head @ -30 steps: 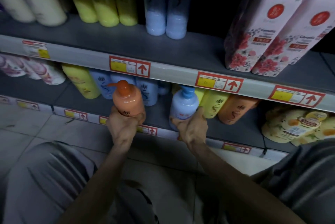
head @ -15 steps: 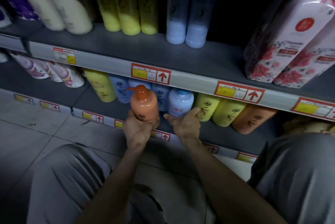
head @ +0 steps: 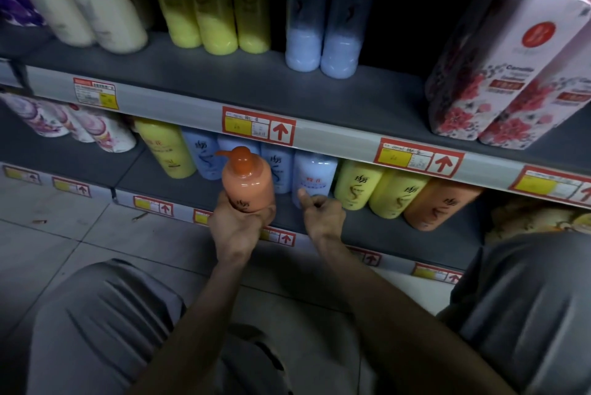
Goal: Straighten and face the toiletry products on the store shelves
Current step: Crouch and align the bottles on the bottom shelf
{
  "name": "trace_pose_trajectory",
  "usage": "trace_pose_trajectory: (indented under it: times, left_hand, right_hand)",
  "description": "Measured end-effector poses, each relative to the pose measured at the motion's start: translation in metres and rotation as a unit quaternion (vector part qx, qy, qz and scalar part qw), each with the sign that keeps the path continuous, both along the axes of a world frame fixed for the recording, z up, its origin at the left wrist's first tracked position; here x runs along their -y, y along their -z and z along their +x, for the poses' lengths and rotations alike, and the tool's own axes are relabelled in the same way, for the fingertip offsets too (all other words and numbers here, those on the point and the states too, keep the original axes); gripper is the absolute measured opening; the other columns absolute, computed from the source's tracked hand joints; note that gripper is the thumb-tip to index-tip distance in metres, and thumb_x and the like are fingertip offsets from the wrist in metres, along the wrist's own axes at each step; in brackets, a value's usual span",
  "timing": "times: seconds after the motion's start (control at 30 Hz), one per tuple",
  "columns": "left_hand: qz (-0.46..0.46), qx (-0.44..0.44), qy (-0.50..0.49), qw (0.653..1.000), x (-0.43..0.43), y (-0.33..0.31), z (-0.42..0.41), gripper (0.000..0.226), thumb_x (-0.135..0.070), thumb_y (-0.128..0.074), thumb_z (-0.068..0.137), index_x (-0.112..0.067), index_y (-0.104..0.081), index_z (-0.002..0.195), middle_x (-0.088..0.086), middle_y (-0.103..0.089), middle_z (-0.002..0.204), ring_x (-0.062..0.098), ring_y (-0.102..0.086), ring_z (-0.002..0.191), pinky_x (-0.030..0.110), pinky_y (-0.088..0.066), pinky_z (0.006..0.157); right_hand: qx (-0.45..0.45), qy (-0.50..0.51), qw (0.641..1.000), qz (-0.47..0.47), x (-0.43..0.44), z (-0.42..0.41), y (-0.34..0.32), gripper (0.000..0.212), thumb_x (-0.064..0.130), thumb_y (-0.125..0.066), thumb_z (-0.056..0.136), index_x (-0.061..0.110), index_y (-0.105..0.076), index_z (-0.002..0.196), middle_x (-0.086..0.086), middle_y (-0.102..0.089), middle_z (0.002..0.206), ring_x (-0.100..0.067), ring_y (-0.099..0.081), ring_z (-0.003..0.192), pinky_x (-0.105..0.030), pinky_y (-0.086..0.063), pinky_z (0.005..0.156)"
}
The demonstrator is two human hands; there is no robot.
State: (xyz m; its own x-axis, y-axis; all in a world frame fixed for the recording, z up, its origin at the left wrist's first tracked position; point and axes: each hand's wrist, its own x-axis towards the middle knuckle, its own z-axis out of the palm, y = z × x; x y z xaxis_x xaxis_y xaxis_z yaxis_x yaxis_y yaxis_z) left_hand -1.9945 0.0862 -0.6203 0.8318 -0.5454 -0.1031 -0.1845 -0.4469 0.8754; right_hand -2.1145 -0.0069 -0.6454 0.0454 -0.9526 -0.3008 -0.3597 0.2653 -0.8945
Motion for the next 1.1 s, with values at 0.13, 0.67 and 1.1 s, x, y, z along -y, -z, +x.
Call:
trace_pose_trajectory:
  times: [0.13, 0.67, 1.1]
  left_hand:
    - [-0.012, -0.017, 0.009, 1.0, -0.001, 0.0, 0.0, 0.076, -0.028, -0.095, 0.062, -0.02, -0.056, 0.126, -0.012, -0.06, 0.111, 0.007, -0.055, 0.105, 0.024, -0.038, 0.093]
    - [0.049, 0.025, 0.071, 0.996, 0.005, -0.016, -0.04, 0.061, -0.037, -0.091, 0.062, -0.018, -0.063, 0.112, -0.006, -0.065, 0.084, 0.02, -0.068, 0.087, 0.024, -0.043, 0.072]
    - [0.087, 0.044, 0.268, 0.959, 0.052, -0.024, -0.168, 0.046, -0.034, -0.079, 0.079, -0.024, -0.063, 0.121, 0.003, -0.076, 0.107, 0.024, -0.07, 0.107, 0.028, -0.053, 0.081]
  right_hand:
    - [0.009, 0.011, 1.0, -0.008, 0.025, 0.003, -0.002, 0.034, 0.035, -0.074, 0.094, 0.01, -0.068, 0.071, 0.001, -0.067, 0.069, -0.009, -0.061, 0.064, -0.025, -0.048, 0.065]
    - [-0.038, -0.213, 0.974, -0.067, -0.018, -0.035, -0.024, 0.039, 0.007, -0.068, 0.081, 0.019, -0.068, 0.118, 0.006, -0.076, 0.105, -0.007, -0.071, 0.097, -0.027, -0.059, 0.092]
    - [-0.063, -0.073, 0.987, -0.13, -0.016, -0.174, -0.022, 0.018, 0.008, -0.061, 0.089, 0.021, -0.066, 0.102, 0.006, -0.07, 0.092, -0.001, -0.065, 0.08, -0.004, -0.044, 0.062]
